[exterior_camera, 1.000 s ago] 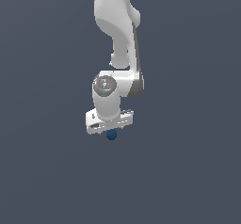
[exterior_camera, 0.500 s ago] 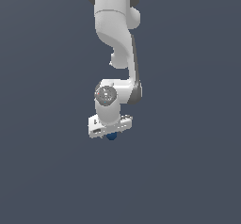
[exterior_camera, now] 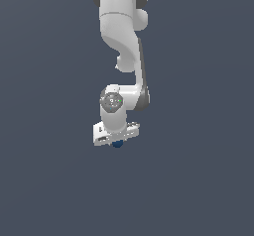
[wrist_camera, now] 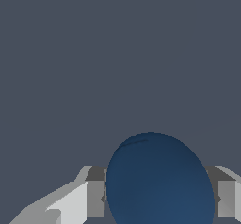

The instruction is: Pick up the object and move it to a goal position.

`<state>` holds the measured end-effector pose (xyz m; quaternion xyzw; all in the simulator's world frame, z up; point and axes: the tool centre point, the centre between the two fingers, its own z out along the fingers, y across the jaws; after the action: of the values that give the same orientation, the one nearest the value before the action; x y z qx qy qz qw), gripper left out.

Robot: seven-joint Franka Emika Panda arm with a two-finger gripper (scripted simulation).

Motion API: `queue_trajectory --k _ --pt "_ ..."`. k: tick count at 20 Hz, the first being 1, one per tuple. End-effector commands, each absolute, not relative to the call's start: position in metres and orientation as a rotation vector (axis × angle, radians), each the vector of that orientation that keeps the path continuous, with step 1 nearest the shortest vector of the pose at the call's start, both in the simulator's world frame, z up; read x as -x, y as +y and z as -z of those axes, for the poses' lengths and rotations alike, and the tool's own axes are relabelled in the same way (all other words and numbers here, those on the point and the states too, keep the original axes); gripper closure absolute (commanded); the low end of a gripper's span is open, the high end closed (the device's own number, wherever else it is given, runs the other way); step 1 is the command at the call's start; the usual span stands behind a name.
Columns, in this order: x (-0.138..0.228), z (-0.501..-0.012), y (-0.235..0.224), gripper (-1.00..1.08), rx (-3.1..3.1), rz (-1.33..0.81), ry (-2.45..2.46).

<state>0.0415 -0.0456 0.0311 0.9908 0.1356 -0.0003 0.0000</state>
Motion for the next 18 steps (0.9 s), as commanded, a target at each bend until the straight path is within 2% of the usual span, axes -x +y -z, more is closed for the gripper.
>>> queue_trajectory --k 1,10,18 --pt "-0.042 -0.031 -0.045 1.08 -3.112 0.0 0.427" --pt "-0.038 -0.039 -0.045 1.08 -3.112 0.0 0.427" --pt "-0.022 -0.071 -0.046 1.08 -3.112 0.001 0.426"
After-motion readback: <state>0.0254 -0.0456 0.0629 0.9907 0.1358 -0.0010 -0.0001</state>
